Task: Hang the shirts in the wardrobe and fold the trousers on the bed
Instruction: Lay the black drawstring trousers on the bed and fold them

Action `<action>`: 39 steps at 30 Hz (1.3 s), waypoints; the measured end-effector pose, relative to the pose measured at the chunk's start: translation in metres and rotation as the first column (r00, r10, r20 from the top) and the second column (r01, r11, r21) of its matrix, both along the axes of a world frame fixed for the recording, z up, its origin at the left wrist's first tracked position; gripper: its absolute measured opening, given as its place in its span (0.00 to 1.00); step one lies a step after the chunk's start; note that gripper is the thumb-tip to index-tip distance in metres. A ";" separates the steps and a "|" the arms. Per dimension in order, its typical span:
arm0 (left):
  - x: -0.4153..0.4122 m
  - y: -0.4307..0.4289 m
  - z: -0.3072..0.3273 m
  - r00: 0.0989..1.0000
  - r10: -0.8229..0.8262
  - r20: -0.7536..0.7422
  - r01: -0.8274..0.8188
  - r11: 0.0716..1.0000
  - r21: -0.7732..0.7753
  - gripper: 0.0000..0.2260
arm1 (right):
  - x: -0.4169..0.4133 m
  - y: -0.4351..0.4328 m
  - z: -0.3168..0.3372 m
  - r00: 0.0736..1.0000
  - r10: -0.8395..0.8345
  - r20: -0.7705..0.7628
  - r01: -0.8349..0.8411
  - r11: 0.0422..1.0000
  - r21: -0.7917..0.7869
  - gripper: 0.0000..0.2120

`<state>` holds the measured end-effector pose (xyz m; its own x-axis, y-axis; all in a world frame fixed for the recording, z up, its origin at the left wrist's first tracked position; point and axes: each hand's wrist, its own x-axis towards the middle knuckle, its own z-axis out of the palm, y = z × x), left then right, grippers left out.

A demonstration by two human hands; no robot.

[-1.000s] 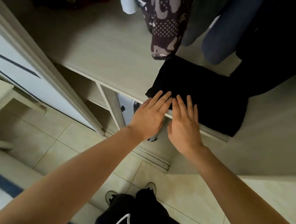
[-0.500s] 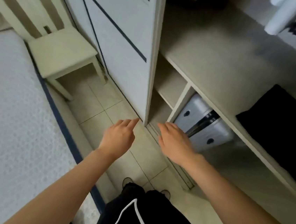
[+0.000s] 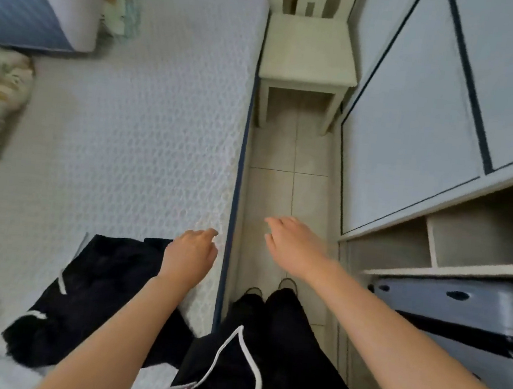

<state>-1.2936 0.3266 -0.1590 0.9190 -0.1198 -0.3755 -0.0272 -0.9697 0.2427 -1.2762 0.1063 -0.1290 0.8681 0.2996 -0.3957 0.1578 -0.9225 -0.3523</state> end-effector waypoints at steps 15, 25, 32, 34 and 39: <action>-0.137 0.073 -0.039 0.475 0.853 -0.215 -0.862 0.500 0.079 0.18 | 0.040 0.127 -0.059 0.745 0.639 -0.192 -0.660 0.748 -0.072 0.14; -0.166 0.125 -0.086 0.267 0.958 -0.106 -0.935 0.284 0.210 0.10 | 0.035 0.233 -0.109 0.523 0.833 -0.180 -0.852 0.506 -0.133 0.08; -0.162 0.185 -0.132 0.292 0.956 -0.035 -0.911 0.289 0.294 0.11 | 0.027 0.304 -0.158 0.361 0.917 -0.167 -0.923 0.326 -0.206 0.07; -0.158 0.207 -0.149 0.306 0.952 -0.021 -0.910 0.299 0.288 0.10 | 0.030 0.328 -0.175 0.363 0.924 -0.123 -0.921 0.335 -0.199 0.06; -0.147 0.263 -0.194 0.391 0.920 -0.017 -0.872 0.376 0.314 0.08 | 0.043 0.385 -0.221 0.363 0.928 -0.083 -0.920 0.342 -0.193 0.08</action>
